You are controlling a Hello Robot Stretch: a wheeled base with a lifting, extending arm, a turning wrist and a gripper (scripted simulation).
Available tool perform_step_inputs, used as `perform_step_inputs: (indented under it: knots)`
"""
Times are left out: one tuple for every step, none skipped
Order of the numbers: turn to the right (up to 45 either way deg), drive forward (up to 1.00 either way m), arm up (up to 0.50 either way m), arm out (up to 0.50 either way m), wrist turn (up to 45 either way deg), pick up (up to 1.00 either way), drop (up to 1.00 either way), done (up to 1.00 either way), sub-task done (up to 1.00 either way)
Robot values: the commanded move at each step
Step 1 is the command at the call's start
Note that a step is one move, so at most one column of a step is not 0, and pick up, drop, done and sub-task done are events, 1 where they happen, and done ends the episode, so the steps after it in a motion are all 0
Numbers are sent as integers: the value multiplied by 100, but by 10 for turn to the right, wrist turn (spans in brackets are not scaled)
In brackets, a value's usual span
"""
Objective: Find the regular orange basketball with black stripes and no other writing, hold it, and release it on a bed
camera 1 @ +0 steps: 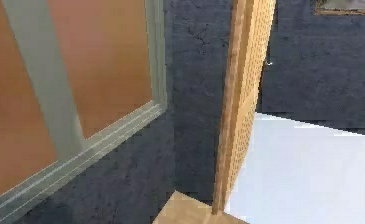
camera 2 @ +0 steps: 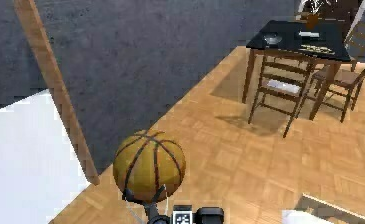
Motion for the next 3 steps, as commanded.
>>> perform_step_inputs:
  knots:
    - [-450, 0, 0, 0, 0, 0, 0, 0, 0]
    - [-450, 0, 0, 0, 0, 0, 0, 0, 0]
    - [-450, 0, 0, 0, 0, 0, 0, 0, 0]
